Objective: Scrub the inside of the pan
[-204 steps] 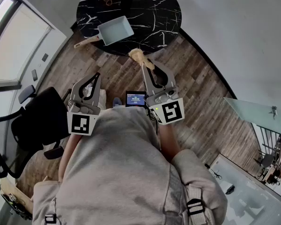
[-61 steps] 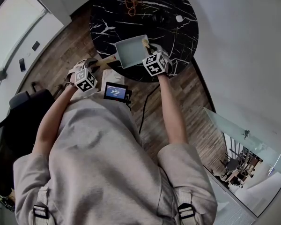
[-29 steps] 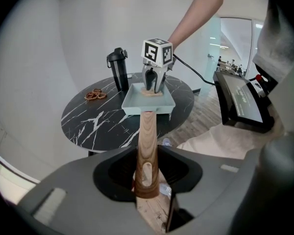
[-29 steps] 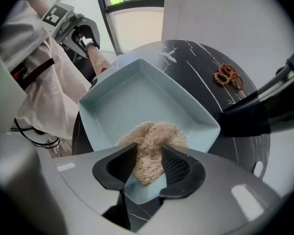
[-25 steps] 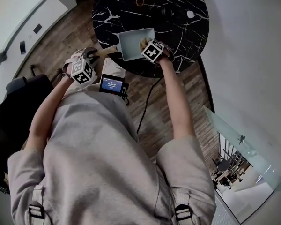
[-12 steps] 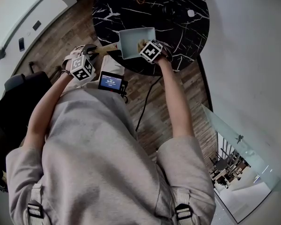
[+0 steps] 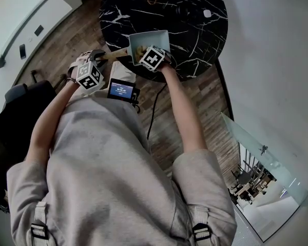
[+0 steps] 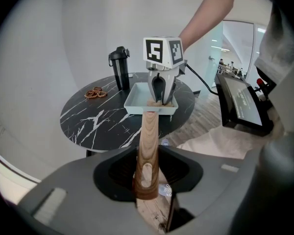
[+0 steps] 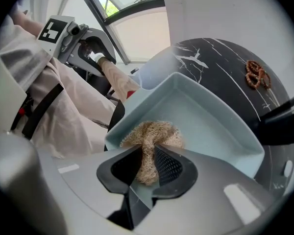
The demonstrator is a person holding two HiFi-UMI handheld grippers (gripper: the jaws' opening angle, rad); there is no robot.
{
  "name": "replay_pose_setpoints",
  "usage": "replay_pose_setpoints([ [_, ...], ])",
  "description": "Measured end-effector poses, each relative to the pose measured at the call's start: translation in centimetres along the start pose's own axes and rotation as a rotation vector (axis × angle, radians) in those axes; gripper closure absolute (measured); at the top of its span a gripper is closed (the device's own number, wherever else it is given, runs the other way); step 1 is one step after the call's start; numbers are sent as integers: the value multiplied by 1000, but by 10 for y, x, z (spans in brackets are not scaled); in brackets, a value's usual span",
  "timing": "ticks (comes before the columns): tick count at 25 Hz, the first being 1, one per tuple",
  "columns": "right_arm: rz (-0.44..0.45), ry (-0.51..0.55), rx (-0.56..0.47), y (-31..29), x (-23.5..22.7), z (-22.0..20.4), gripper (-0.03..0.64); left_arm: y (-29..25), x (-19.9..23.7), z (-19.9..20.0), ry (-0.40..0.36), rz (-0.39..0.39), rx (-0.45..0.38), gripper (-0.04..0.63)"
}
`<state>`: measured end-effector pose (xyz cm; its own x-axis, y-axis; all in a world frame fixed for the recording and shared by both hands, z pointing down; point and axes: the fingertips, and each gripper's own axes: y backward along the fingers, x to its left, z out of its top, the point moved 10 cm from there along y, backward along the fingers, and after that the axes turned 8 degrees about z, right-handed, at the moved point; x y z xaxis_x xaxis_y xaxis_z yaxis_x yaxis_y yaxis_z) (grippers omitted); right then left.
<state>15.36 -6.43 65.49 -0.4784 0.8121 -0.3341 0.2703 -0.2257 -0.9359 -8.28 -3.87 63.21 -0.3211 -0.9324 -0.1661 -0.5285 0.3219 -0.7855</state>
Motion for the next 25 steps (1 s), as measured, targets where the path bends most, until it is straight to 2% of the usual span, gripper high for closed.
replay_pose_setpoints([
  [5, 24, -22, -42, -7, 11, 12, 532, 0, 0, 1, -2, -6, -6, 459],
  [12, 5, -109, -80, -7, 11, 14, 533, -4, 1, 3, -1, -12, -26, 459],
  [19, 81, -338, -306, 4, 6, -8, 552, -4, 2, 4, -9, -18, -31, 460],
  [23, 118, -348, -380, 11, 7, -10, 566, -4, 2, 4, -12, -21, -33, 460],
  [25, 104, -339, -432, 20, 8, -9, 574, -4, 0, 4, -13, -24, -35, 460],
])
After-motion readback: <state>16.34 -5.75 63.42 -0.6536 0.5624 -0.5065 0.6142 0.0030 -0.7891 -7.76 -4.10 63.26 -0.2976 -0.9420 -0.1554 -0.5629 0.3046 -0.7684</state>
